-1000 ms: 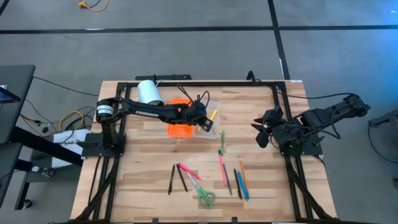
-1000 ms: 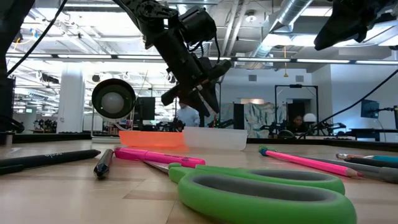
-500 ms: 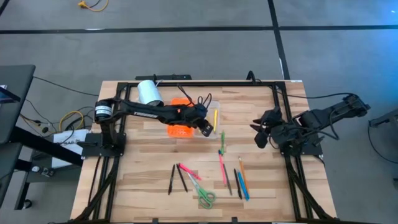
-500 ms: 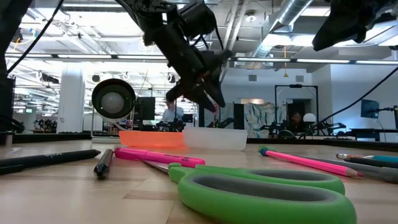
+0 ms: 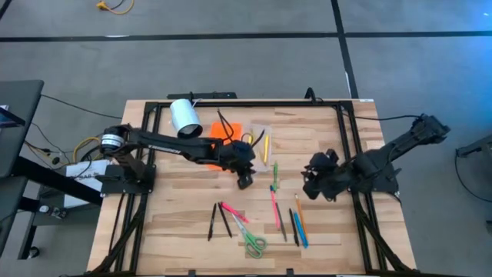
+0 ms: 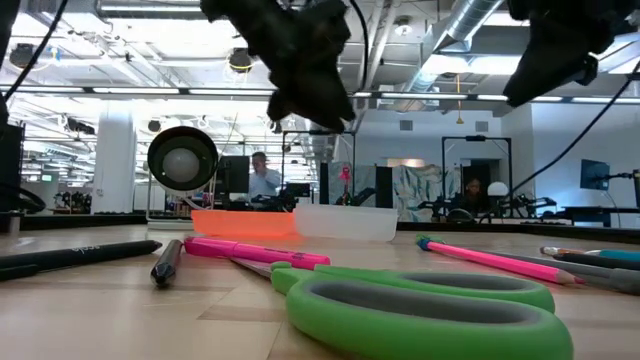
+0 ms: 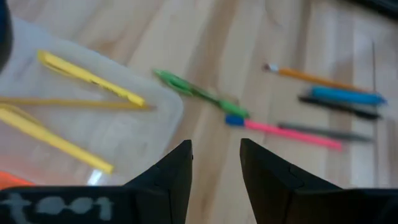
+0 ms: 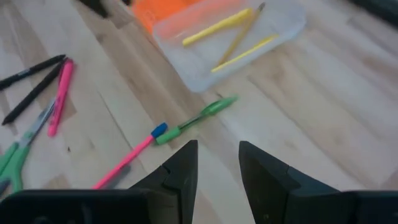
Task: Pick & place school supplies into a supply box
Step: Put the green pen into the orange supply box
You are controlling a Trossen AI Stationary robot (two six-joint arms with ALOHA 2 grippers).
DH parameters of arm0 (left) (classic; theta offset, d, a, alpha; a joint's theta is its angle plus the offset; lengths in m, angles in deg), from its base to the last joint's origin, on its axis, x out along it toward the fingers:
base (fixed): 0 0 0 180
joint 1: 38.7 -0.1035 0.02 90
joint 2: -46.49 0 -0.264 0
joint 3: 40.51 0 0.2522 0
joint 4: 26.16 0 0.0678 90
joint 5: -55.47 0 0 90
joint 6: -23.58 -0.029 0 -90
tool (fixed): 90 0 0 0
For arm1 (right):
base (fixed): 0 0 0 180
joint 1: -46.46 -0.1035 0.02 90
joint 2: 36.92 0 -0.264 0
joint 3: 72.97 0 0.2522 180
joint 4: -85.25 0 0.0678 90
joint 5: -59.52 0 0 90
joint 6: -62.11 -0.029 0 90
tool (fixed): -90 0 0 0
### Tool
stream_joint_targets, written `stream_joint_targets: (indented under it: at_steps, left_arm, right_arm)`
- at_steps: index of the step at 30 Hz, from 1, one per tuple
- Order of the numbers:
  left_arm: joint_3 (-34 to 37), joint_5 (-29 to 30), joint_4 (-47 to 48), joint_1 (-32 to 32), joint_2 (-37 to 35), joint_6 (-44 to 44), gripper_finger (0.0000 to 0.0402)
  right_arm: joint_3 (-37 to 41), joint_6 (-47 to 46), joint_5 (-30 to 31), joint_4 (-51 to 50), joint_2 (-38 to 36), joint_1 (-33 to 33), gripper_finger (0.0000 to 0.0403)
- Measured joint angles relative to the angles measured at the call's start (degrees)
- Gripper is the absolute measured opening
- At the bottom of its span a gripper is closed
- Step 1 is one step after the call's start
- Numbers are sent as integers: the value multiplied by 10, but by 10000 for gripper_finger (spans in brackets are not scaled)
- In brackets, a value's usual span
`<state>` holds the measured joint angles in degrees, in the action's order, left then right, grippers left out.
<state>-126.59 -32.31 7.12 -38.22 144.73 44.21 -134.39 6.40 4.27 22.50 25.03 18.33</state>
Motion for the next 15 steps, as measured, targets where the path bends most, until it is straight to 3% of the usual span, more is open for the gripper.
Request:
stream_joint_targets:
  at_steps: [7, 15]
  left_arm:
    - [0, 28, 85, 49, -34, -23, 122]
    - [0, 118, 194, 94, -62, -34, 122]
  right_arm:
    - [0, -34, -17, 108, 76, 32, 111]
    - [0, -55, -135, 210, 191, 111, 111]
